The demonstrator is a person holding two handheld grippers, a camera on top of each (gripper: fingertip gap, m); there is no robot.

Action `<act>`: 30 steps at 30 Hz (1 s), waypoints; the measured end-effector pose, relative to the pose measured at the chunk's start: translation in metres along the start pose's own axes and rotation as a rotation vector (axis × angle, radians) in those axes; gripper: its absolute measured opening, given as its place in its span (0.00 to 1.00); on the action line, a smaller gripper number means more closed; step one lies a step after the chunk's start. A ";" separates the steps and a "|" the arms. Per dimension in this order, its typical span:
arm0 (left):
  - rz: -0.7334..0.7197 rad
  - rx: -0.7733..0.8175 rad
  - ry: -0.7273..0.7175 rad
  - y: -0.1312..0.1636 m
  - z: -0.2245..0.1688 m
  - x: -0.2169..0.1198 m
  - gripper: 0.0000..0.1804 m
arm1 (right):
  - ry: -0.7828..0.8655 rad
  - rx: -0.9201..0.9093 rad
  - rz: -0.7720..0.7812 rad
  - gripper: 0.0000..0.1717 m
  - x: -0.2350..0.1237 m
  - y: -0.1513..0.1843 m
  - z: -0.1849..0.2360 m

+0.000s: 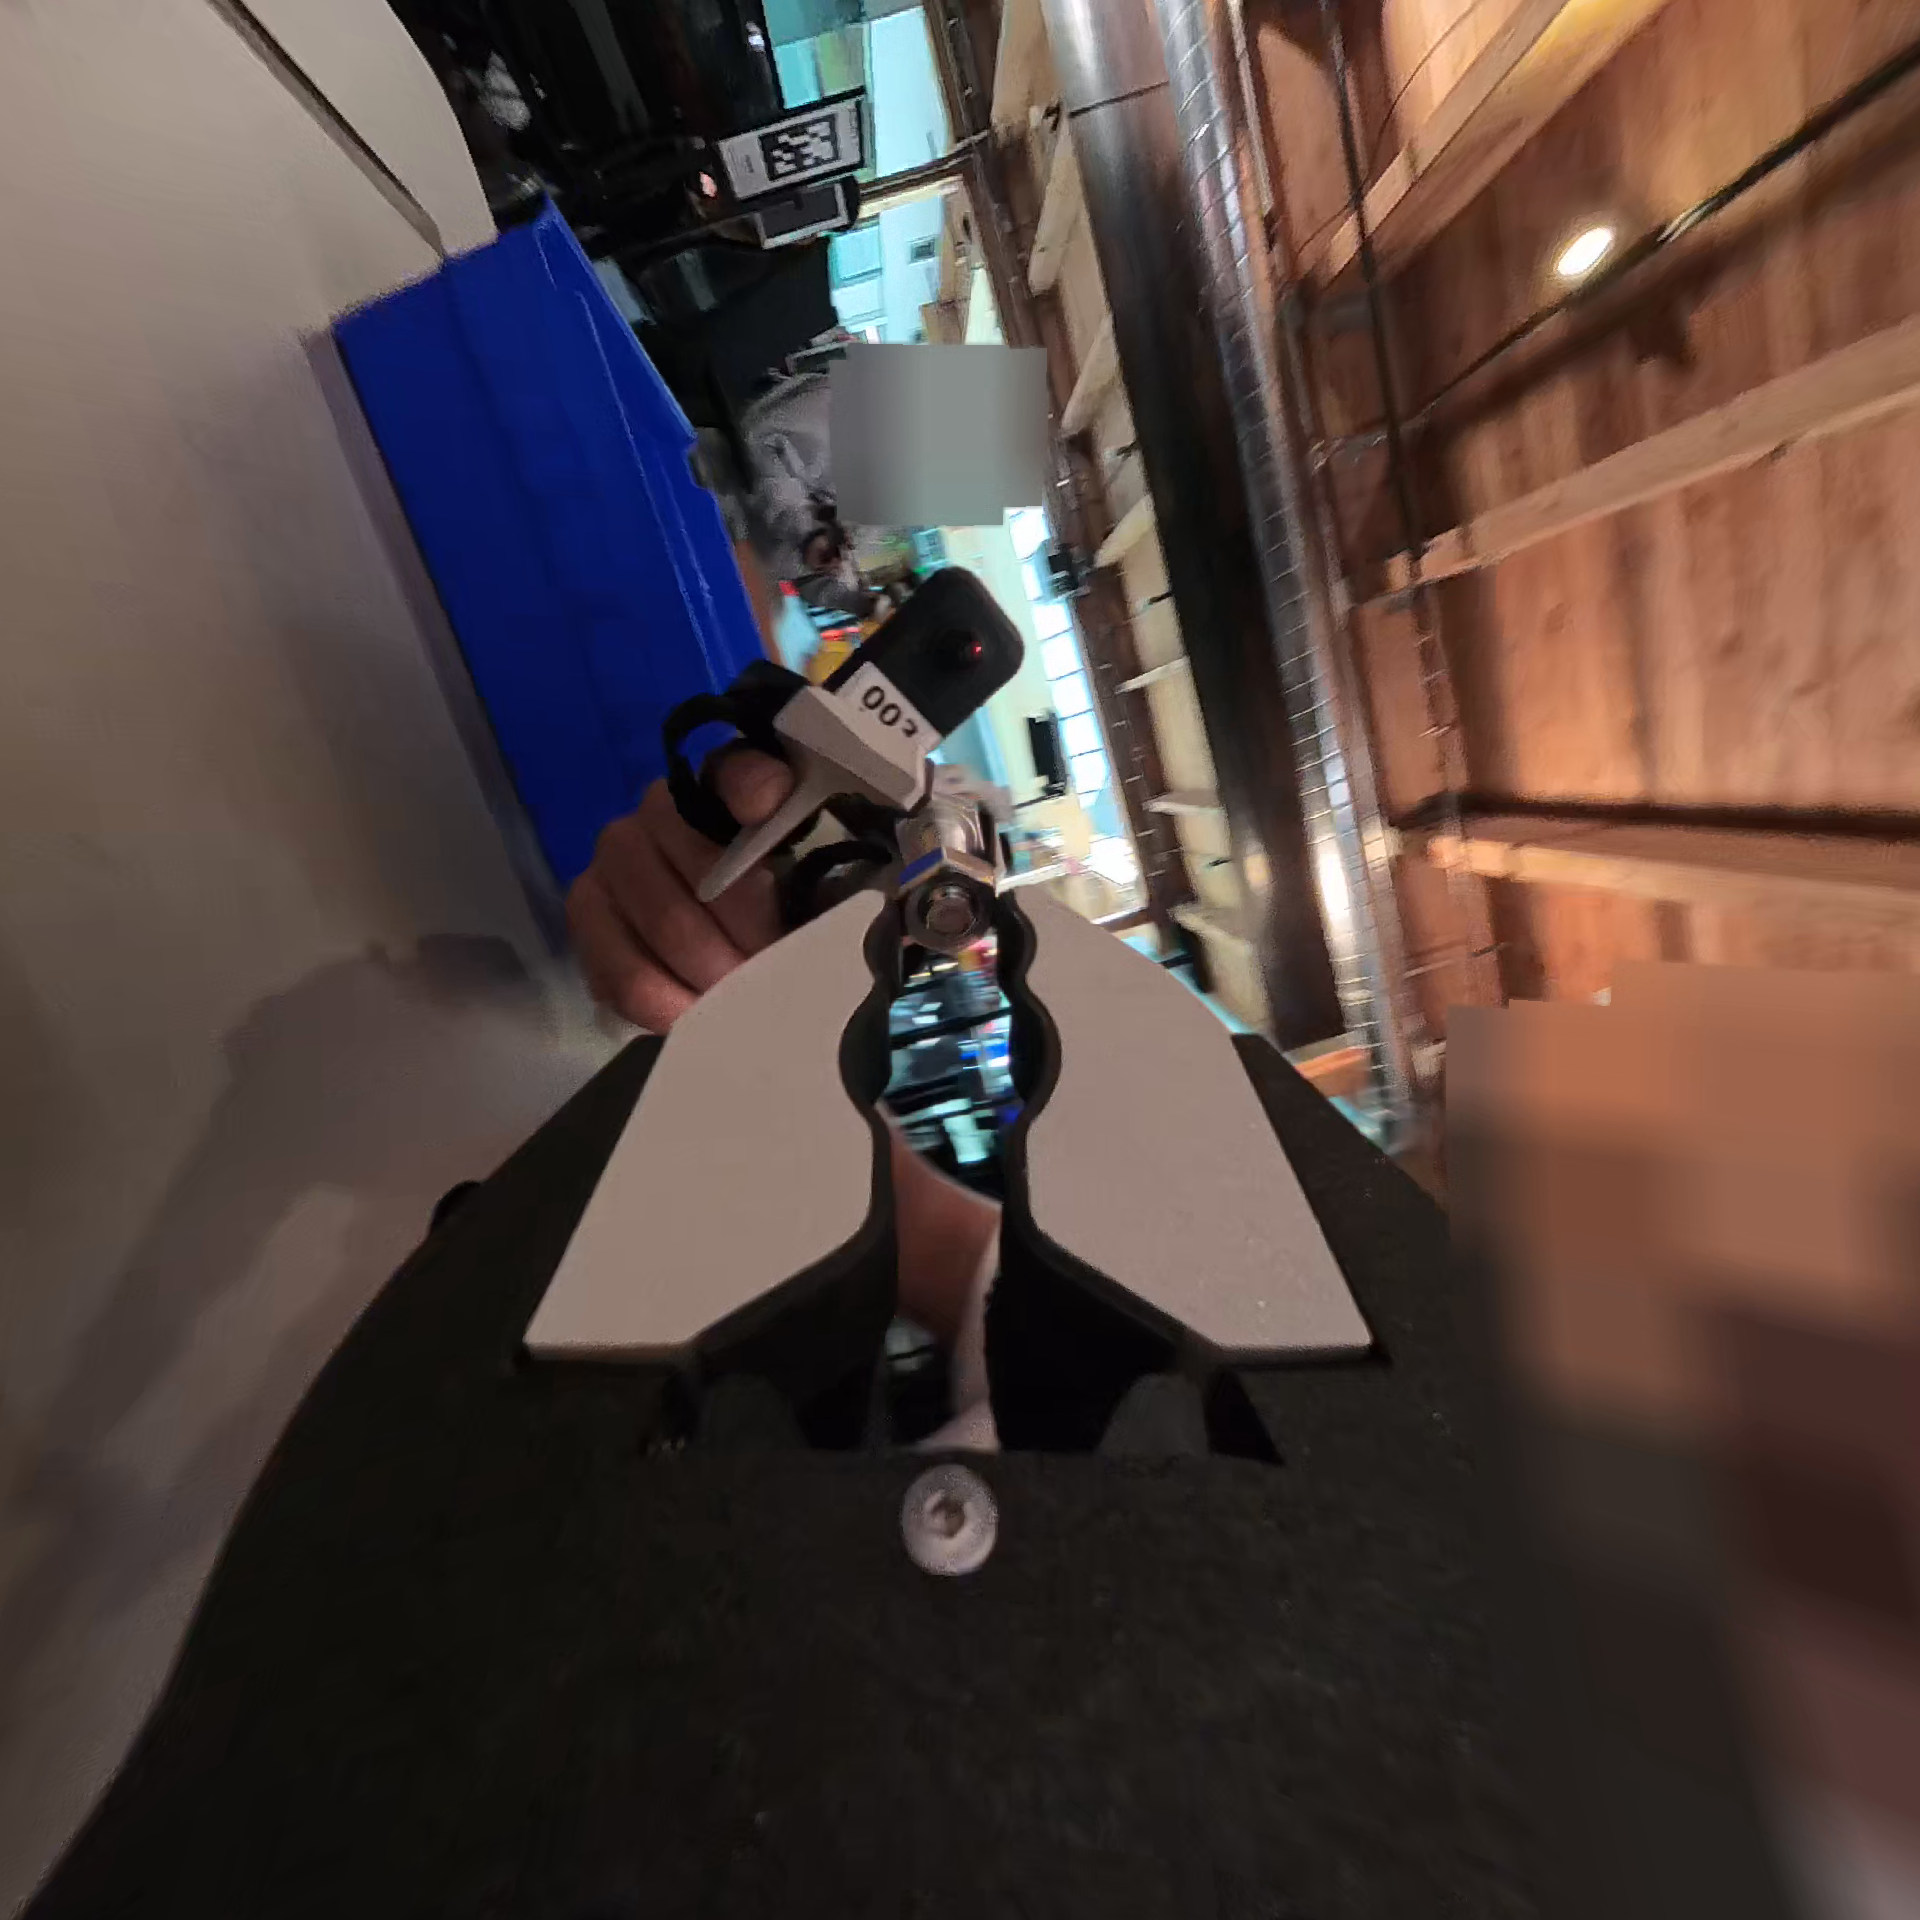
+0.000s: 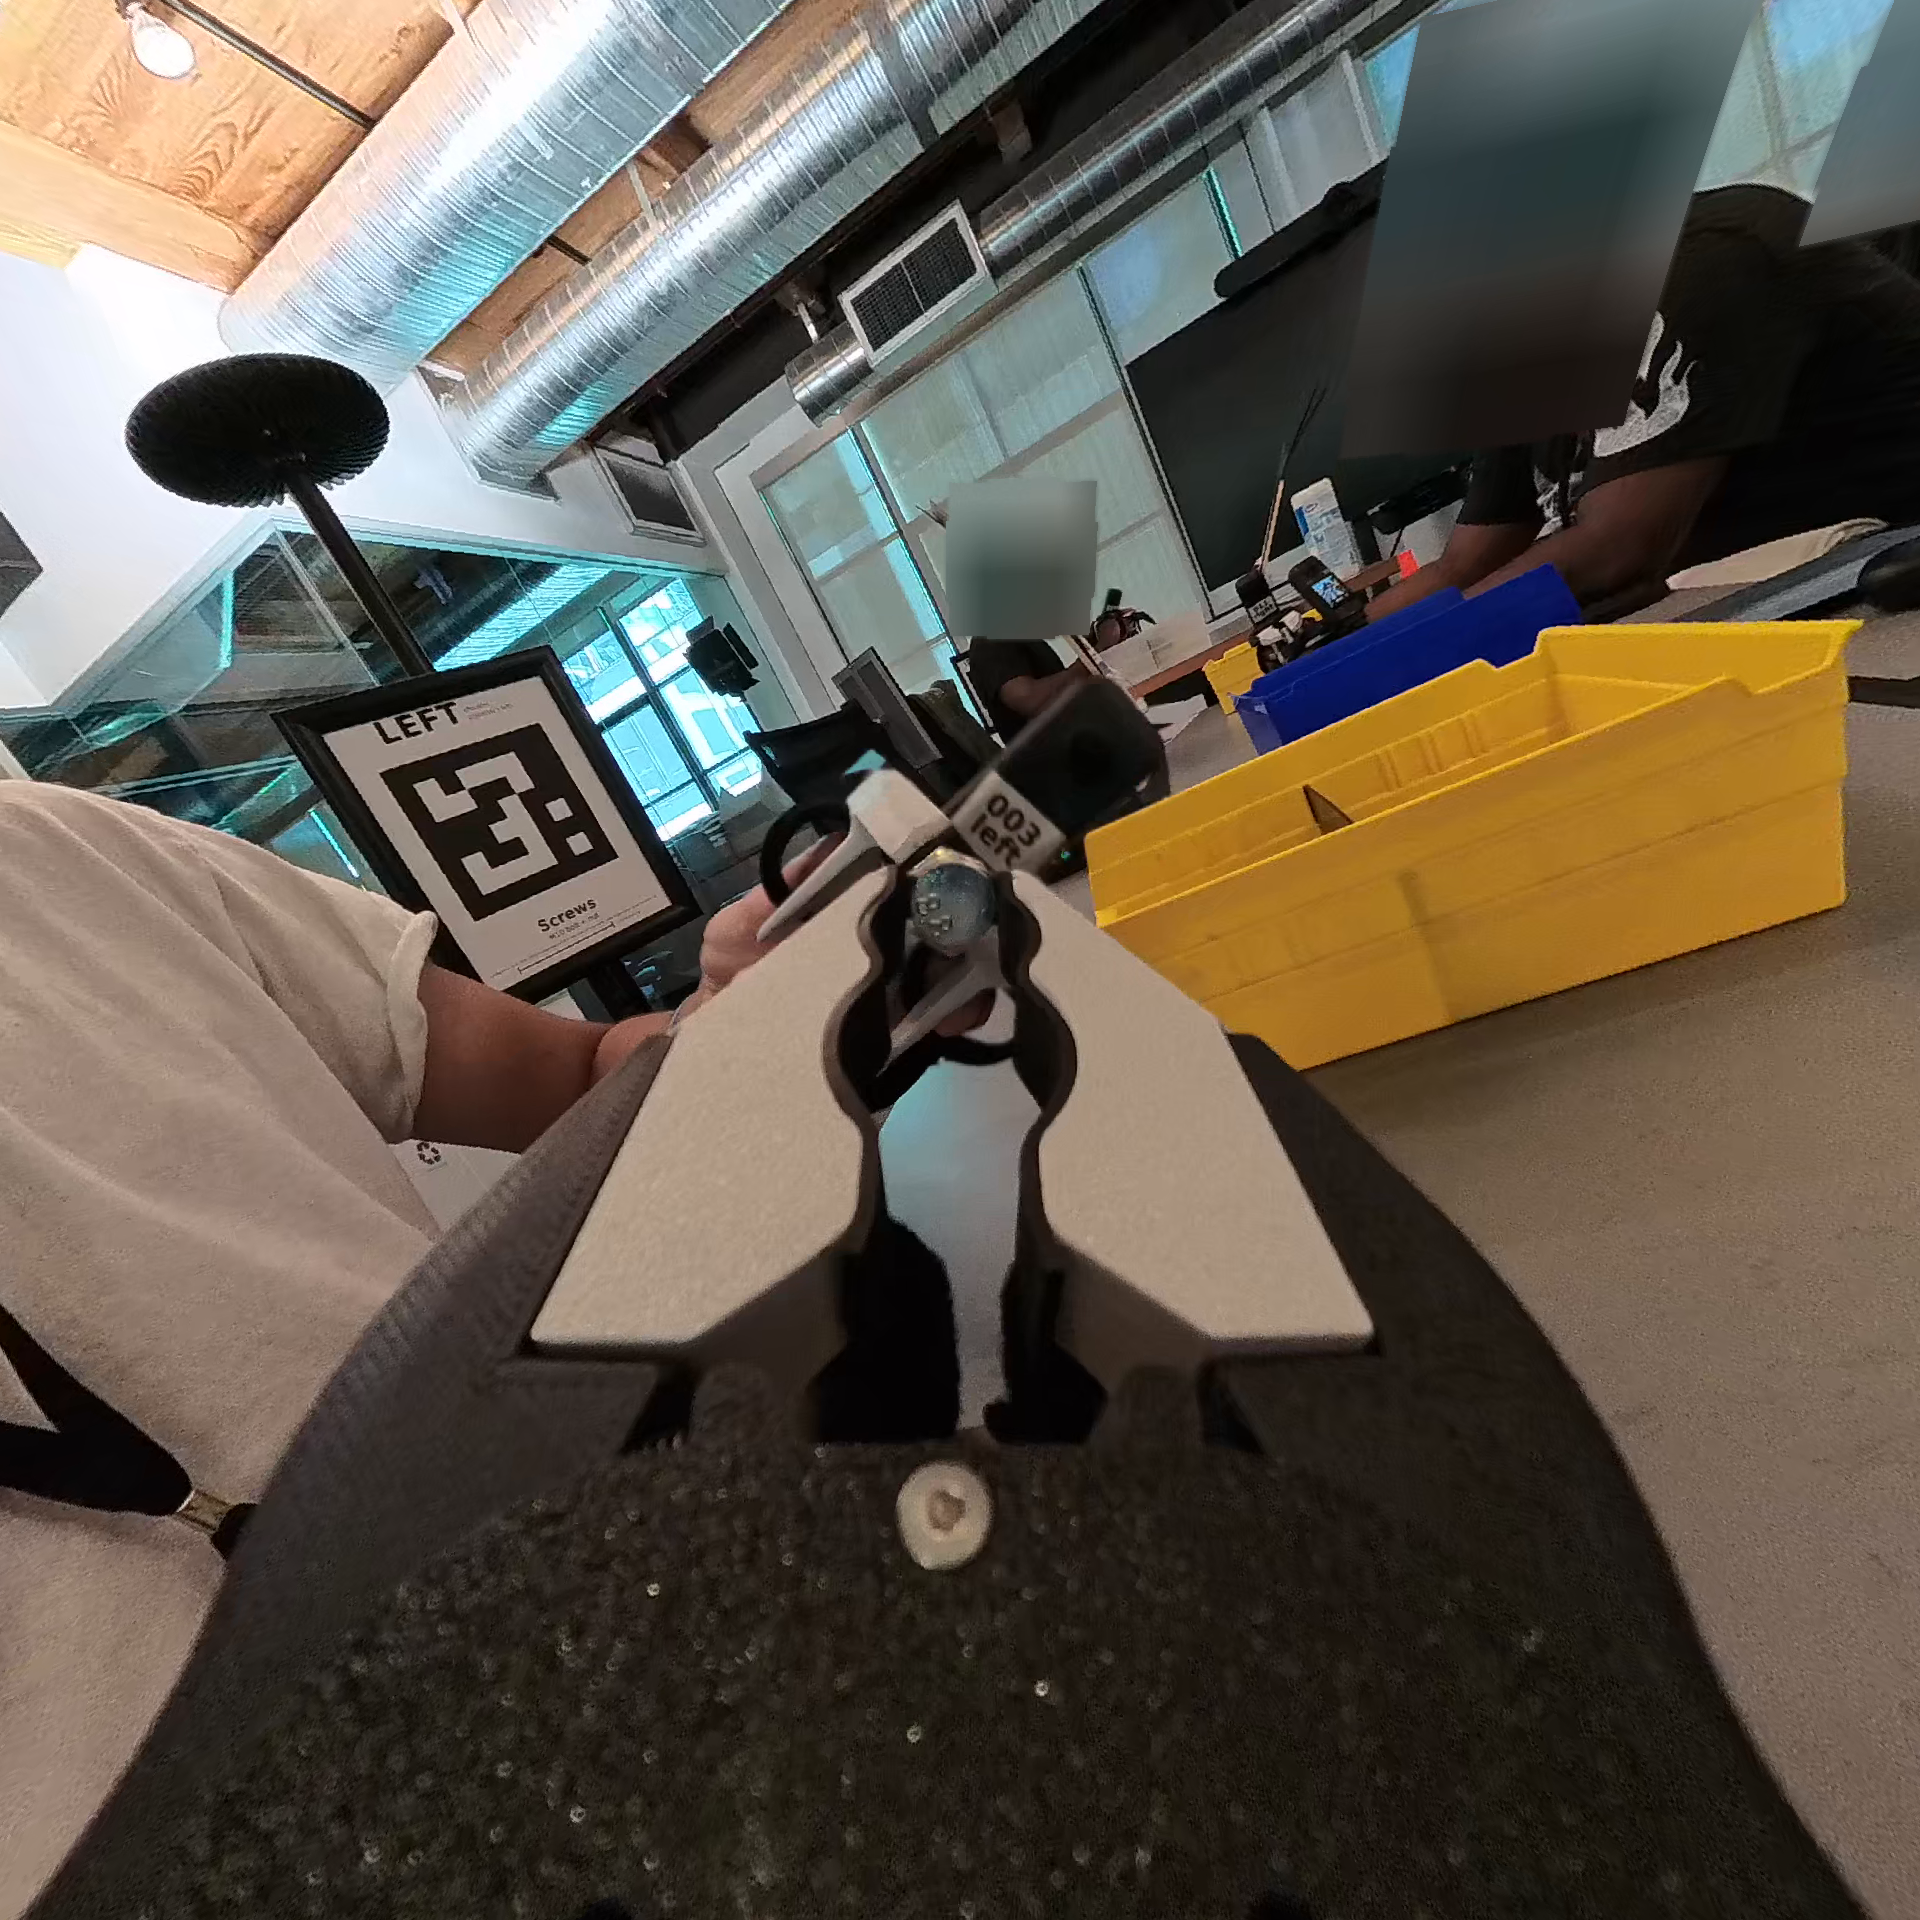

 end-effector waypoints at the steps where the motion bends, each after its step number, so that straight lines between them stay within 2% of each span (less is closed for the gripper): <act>1: 0.011 0.067 -0.055 -0.001 -0.002 -0.001 0.09 | -0.003 0.007 0.002 0.10 0.001 0.001 0.000; 4: 0.086 0.394 -0.284 -0.002 -0.012 0.000 0.09 | -0.049 0.057 -0.017 0.10 0.002 0.001 0.000; 9: 0.287 1.112 -0.728 0.003 -0.027 0.009 0.09 | -0.149 0.130 -0.072 0.10 0.000 -0.001 0.003; 12: 0.434 1.527 -0.914 0.006 -0.031 0.010 0.09 | -0.156 0.128 -0.060 0.10 0.002 0.000 0.005; 17: 0.645 1.990 -1.101 0.008 -0.036 0.010 0.09 | -0.168 0.137 -0.039 0.10 0.005 0.002 0.006; 20: 0.762 2.235 -1.277 0.010 -0.032 0.010 0.09 | -0.164 0.162 -0.019 0.10 0.007 0.006 0.002; 22: 0.841 2.295 -1.369 0.012 -0.028 0.010 0.09 | -0.166 0.182 -0.016 0.10 0.008 0.009 -0.001; 25: 0.886 2.242 -1.389 0.017 -0.025 0.008 0.12 | -0.167 0.197 -0.004 0.09 0.009 0.012 -0.004; 28: 0.787 2.046 -1.310 0.023 -0.027 0.006 0.22 | -0.158 0.184 -0.008 0.10 0.008 0.011 -0.005; 30: 0.654 1.827 -1.192 0.026 -0.031 0.006 0.24 | -0.127 0.159 -0.013 0.10 0.005 0.008 -0.006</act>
Point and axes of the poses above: each gripper's, where its closed fingertips meet, x out along the fingers, y out of its underside, z = x × y across the jaws, the point moved 5 cm from there along -x, back along the fingers, and after that the axes turned 14 degrees about z, right-handed, at the moved point
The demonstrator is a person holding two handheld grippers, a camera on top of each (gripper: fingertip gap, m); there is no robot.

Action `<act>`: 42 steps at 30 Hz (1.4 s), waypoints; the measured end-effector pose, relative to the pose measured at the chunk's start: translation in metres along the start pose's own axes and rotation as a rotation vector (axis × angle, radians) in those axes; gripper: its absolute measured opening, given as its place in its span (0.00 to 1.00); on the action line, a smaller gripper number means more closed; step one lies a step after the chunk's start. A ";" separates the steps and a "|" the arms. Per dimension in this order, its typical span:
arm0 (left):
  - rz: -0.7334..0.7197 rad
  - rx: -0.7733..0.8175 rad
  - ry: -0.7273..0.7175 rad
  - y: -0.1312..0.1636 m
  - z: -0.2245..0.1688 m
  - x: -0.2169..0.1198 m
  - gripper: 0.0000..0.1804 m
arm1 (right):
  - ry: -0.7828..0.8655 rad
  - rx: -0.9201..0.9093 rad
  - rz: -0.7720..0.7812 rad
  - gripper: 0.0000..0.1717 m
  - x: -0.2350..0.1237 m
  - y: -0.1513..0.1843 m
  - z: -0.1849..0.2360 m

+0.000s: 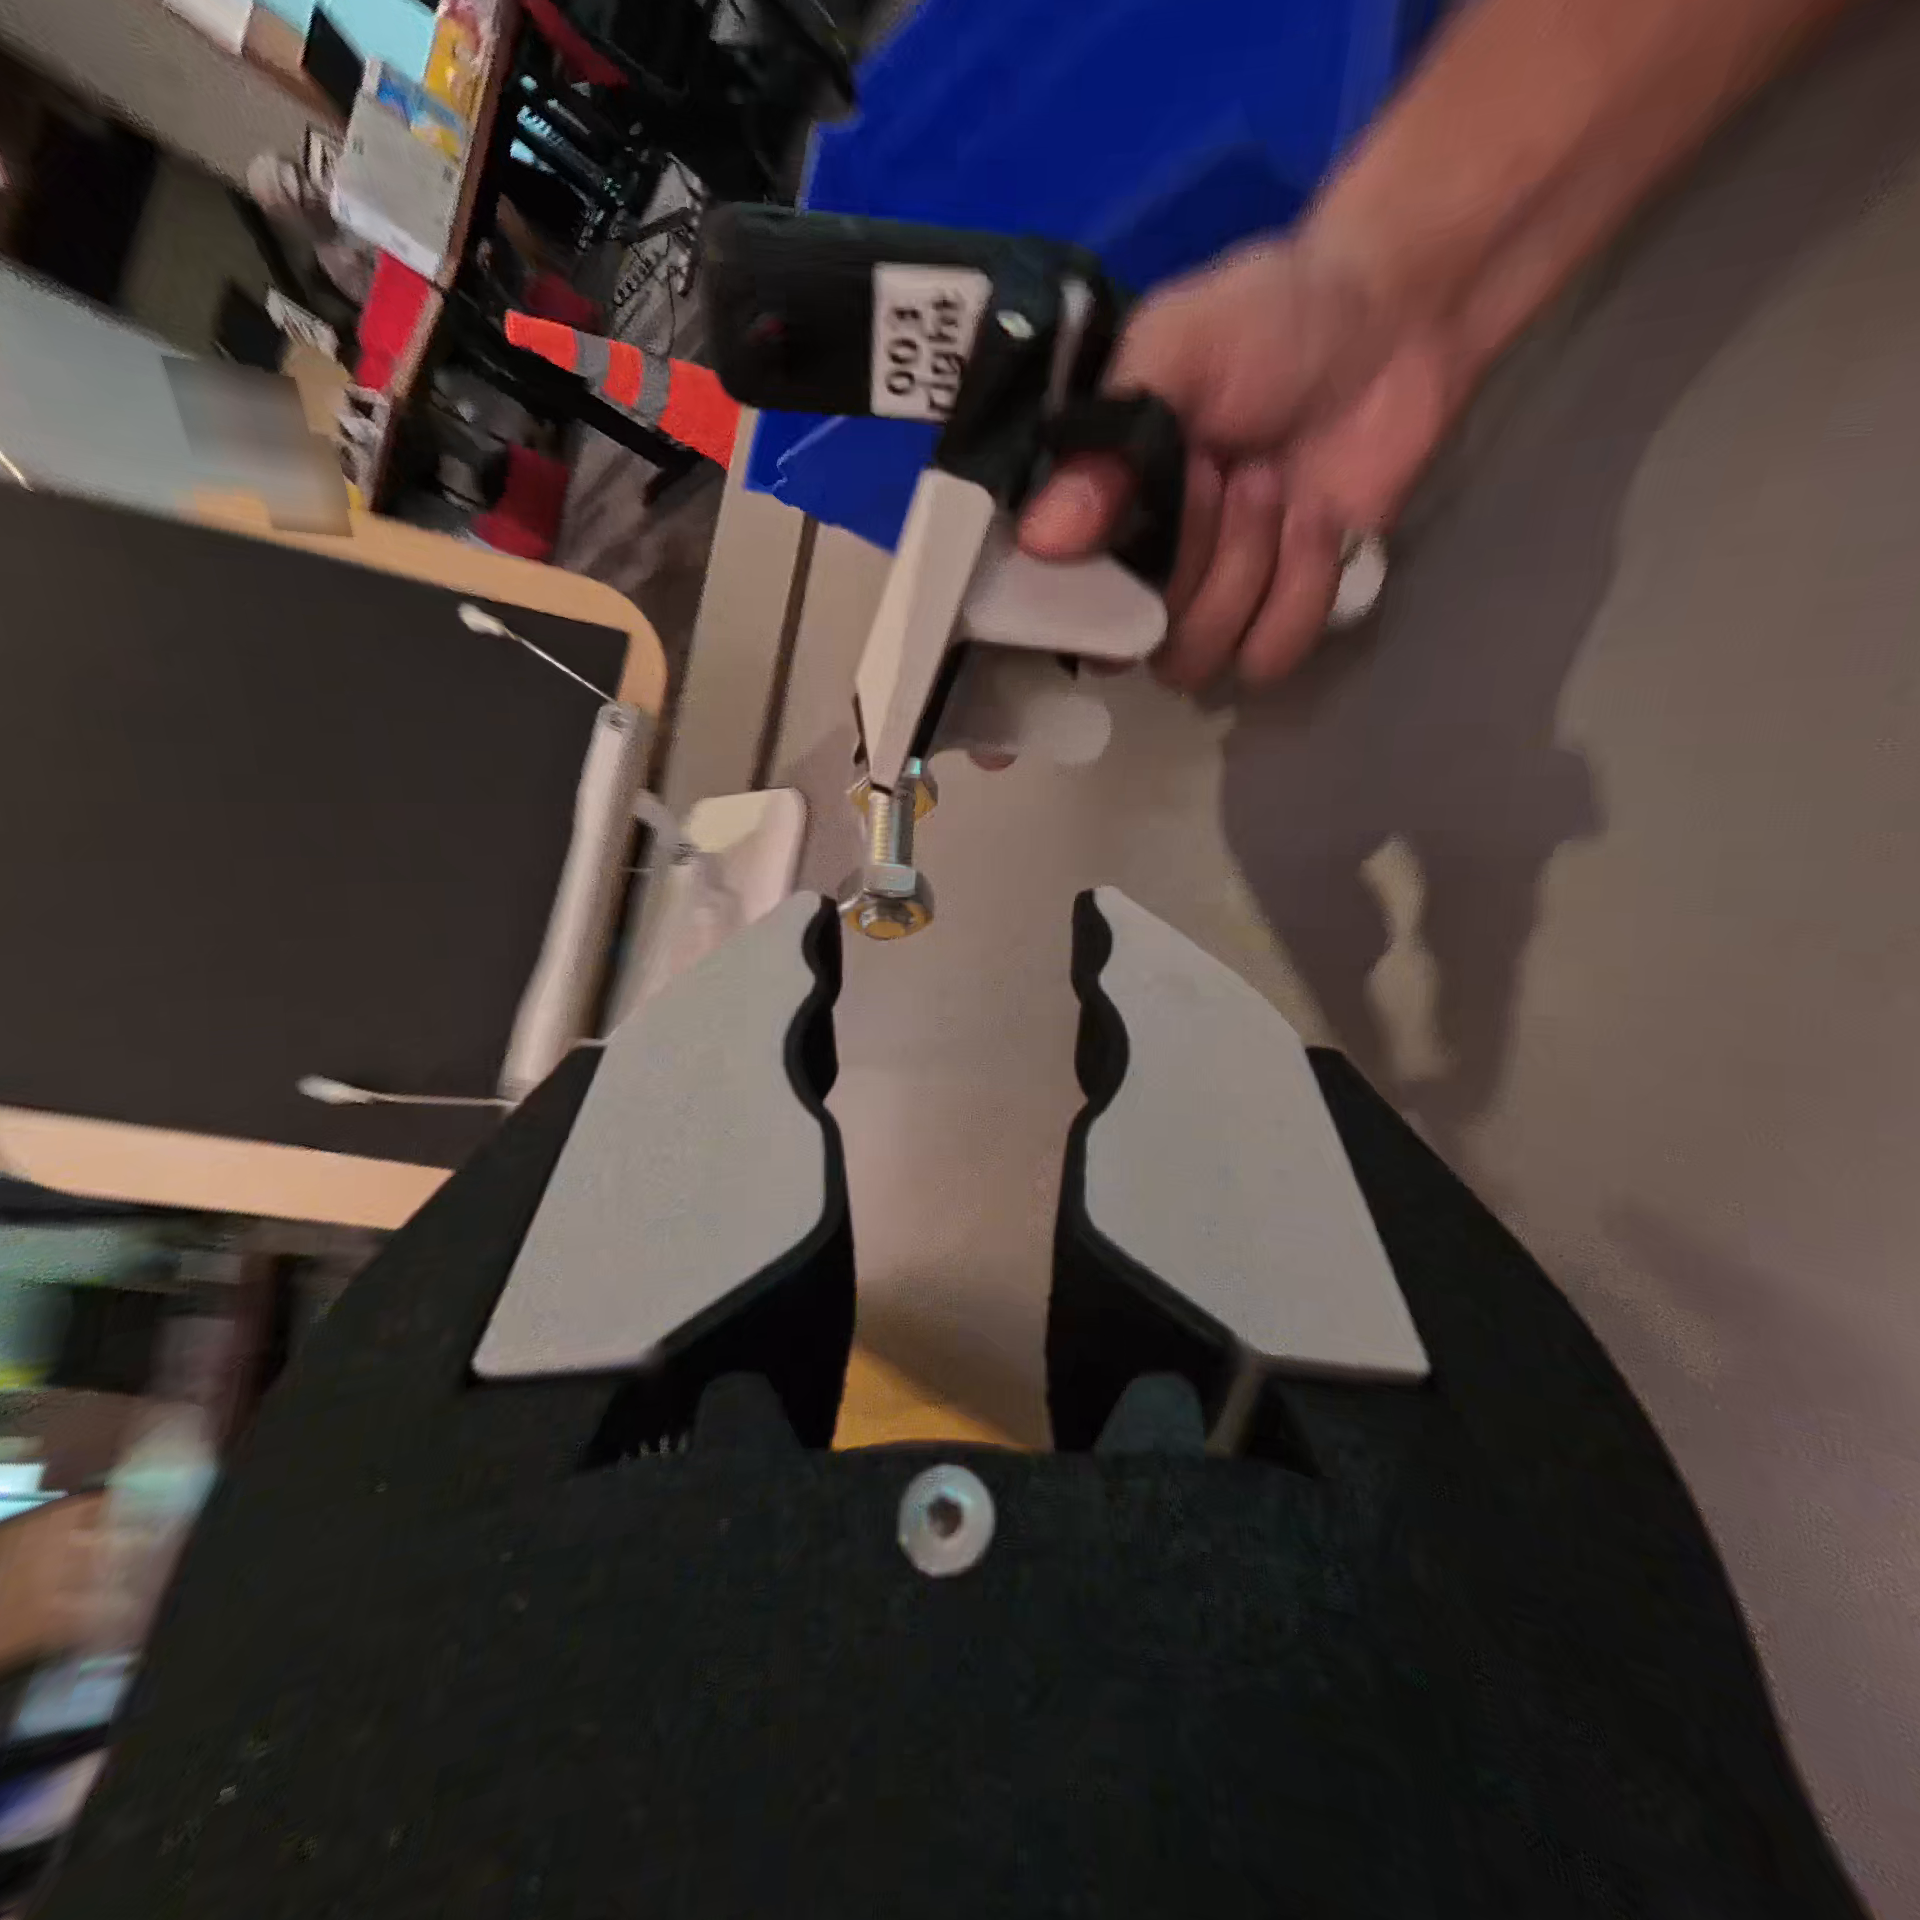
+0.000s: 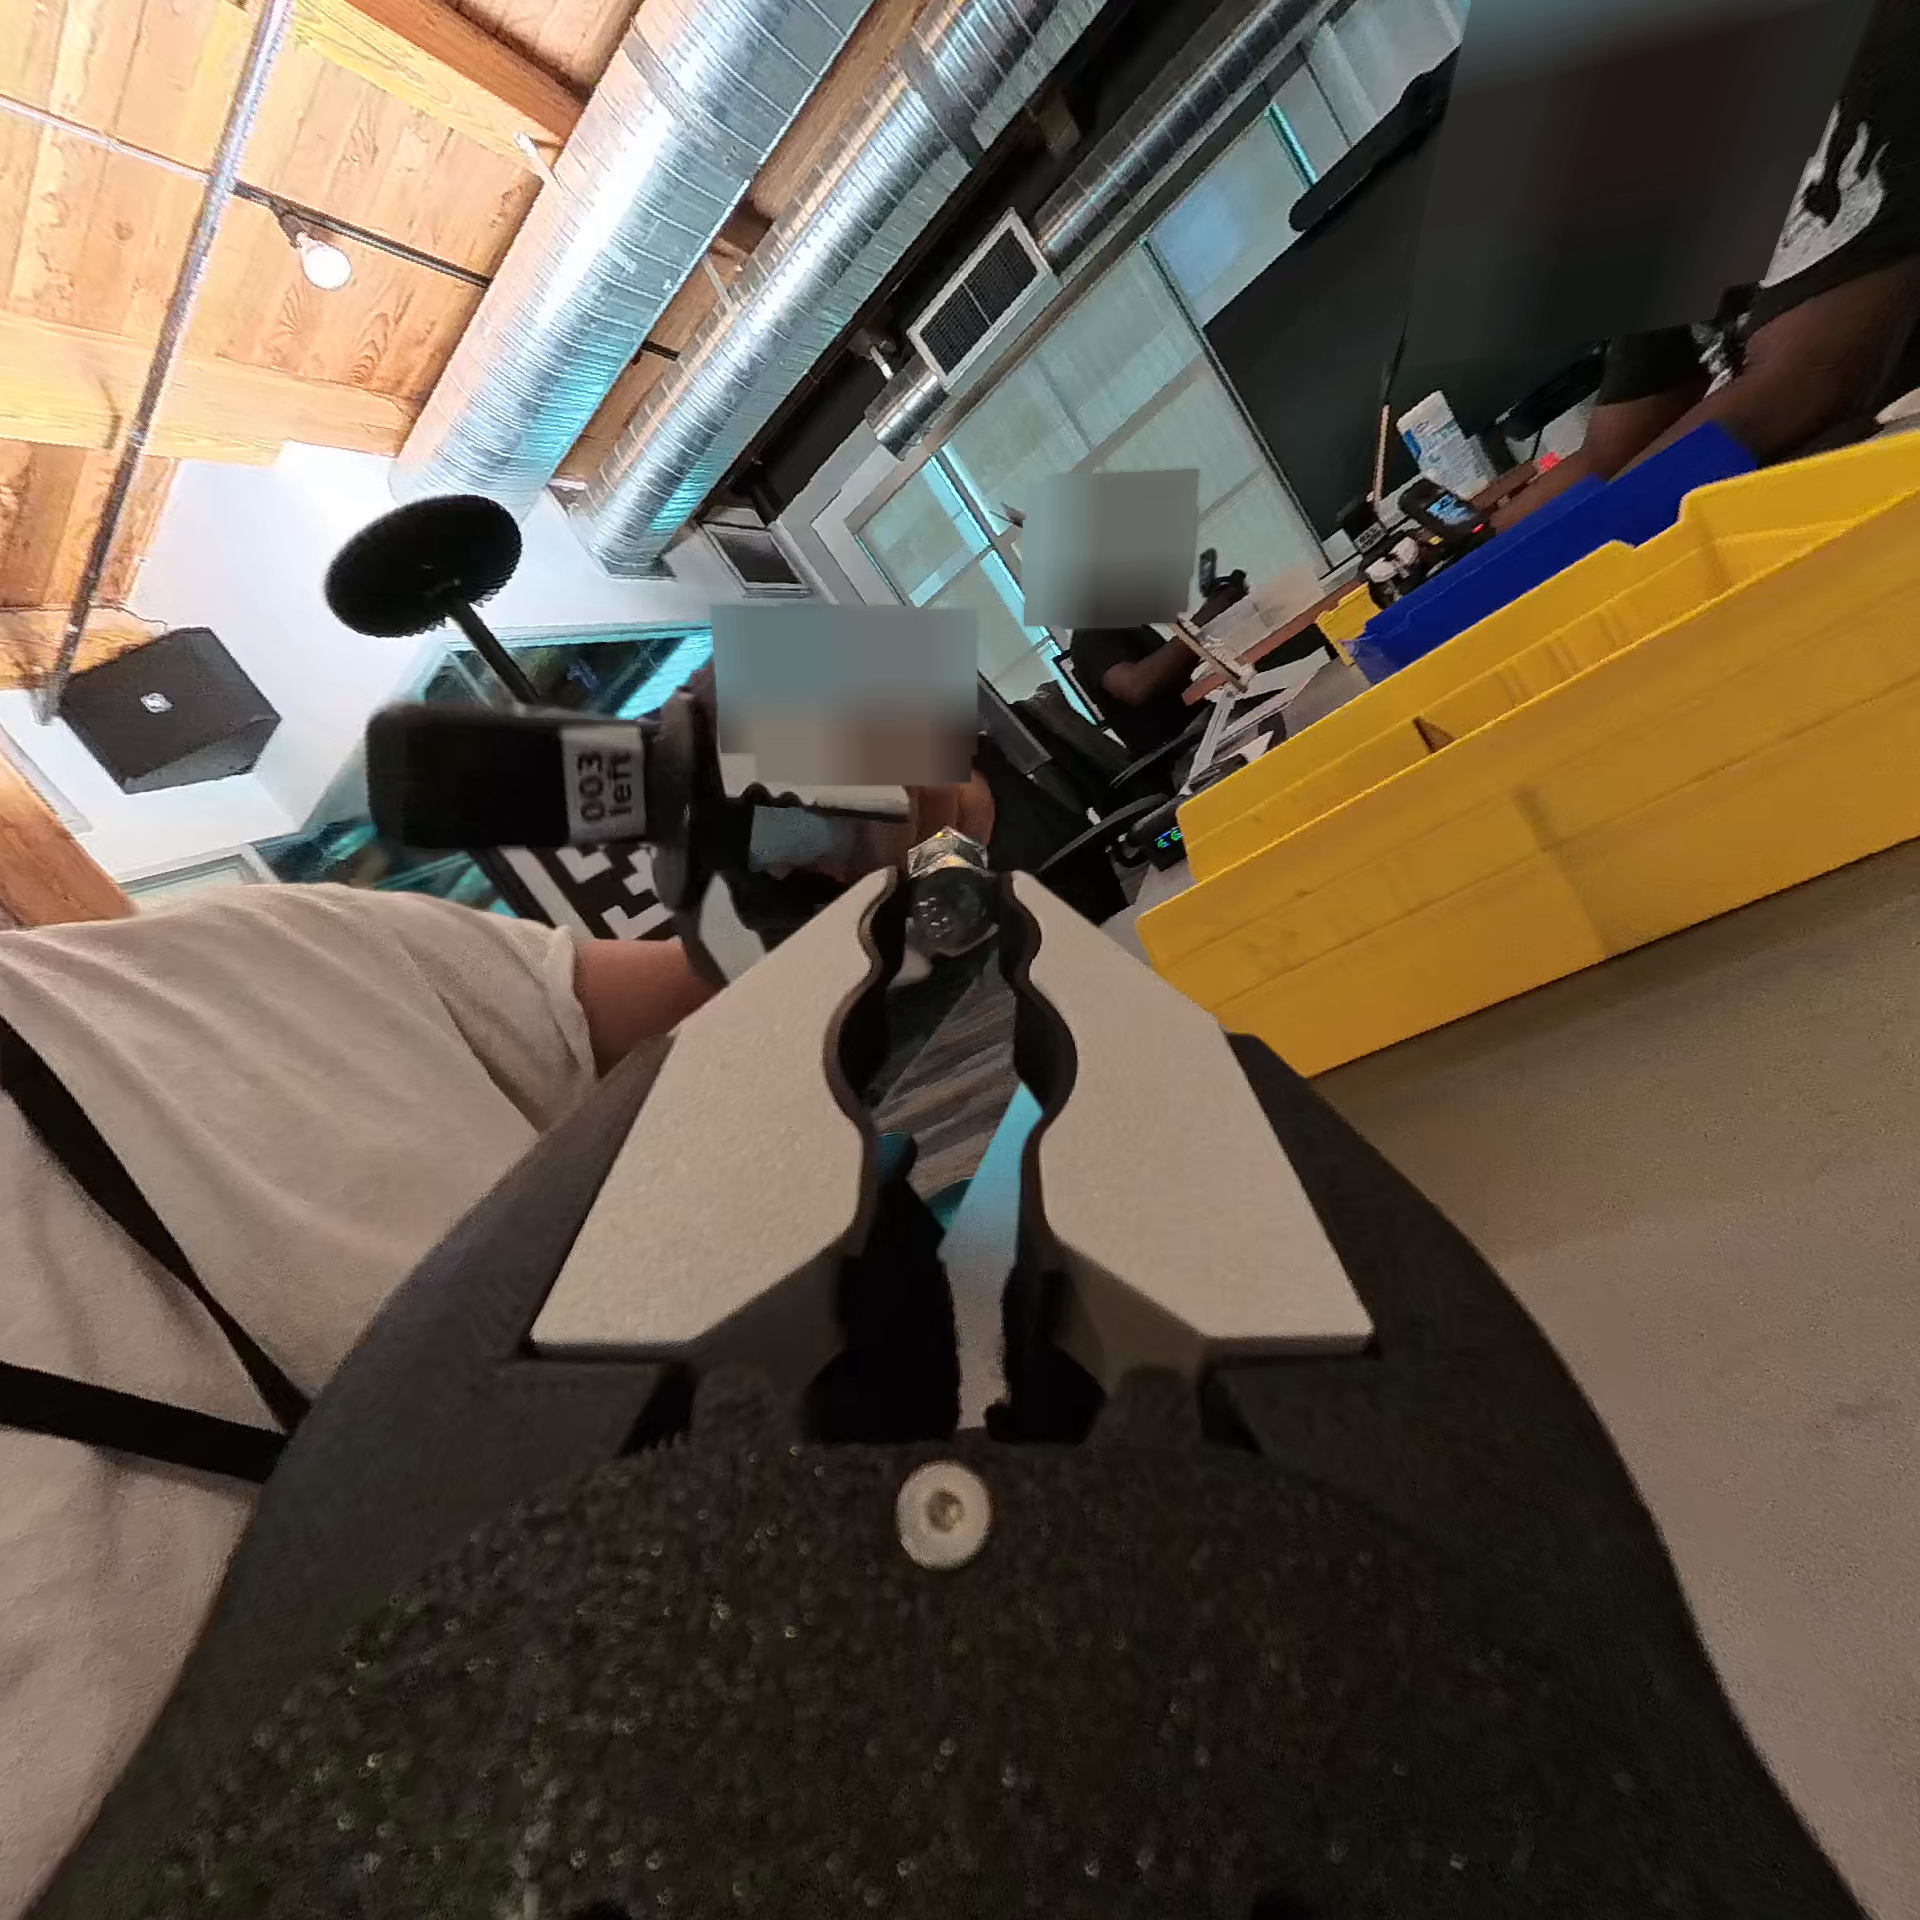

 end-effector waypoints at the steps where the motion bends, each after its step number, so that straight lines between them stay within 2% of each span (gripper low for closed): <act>1: -0.042 -0.150 0.058 0.000 0.001 -0.001 0.23 | 0.020 -0.020 -0.003 0.10 -0.002 -0.002 0.000; 3: -0.080 -0.464 0.192 0.006 0.007 0.003 0.25 | 0.059 -0.067 -0.009 0.10 -0.004 -0.005 0.002; 4: -0.093 -0.636 0.269 0.011 0.011 0.006 0.22 | 0.071 -0.083 -0.011 0.10 -0.005 -0.006 0.003; 7: -0.200 -1.130 0.624 0.017 0.015 0.014 0.18 | 0.084 -0.102 -0.014 0.10 -0.007 -0.008 0.005; 9: -0.282 -1.389 0.801 0.023 0.018 0.021 0.19 | 0.086 -0.100 -0.015 0.10 -0.007 -0.008 0.004; 11: -0.380 -1.581 0.965 0.027 0.021 0.025 0.19 | 0.089 -0.096 -0.010 0.10 -0.007 -0.007 0.003; 14: -0.467 -1.779 1.163 0.029 0.021 0.031 0.19 | 0.100 -0.099 0.004 0.10 -0.006 -0.005 0.002; 16: -0.500 -1.845 1.250 0.028 0.020 0.035 0.19 | 0.108 -0.103 0.014 0.10 -0.005 -0.004 0.001; 19: -0.499 -1.872 1.308 0.026 0.016 0.039 0.16 | 0.126 -0.109 0.025 0.10 -0.004 -0.003 -0.001; 21: -0.477 -1.869 1.301 0.026 0.016 0.040 0.09 | 0.129 -0.115 0.027 0.10 -0.004 -0.003 -0.001; 23: -0.460 -1.858 1.285 0.027 0.016 0.040 0.09 | 0.142 -0.121 0.034 0.10 -0.003 -0.003 -0.001; 25: -0.440 -1.798 1.242 0.027 0.017 0.040 0.09 | 0.142 -0.117 0.038 0.10 -0.003 -0.003 -0.001; 28: -0.403 -1.535 1.066 0.022 0.022 0.033 0.09 | 0.111 -0.101 0.019 0.10 -0.002 -0.004 0.002; 35: -0.216 -0.577 0.422 0.007 0.025 0.020 0.09 | 0.058 -0.073 -0.005 0.10 -0.003 -0.006 0.006; 42: -0.190 0.253 -0.114 -0.003 0.021 0.012 0.09 | -0.025 -0.045 -0.030 0.10 -0.005 -0.009 0.012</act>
Point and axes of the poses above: each gripper's, where its closed fingertips meet, x out along the fingers, y out of its underside, z = x × y across the jaws, the point moved 5 cm from there along -x, back along the fingers, and after that the axes turned 14 degrees about z, right-handed, at the moved point
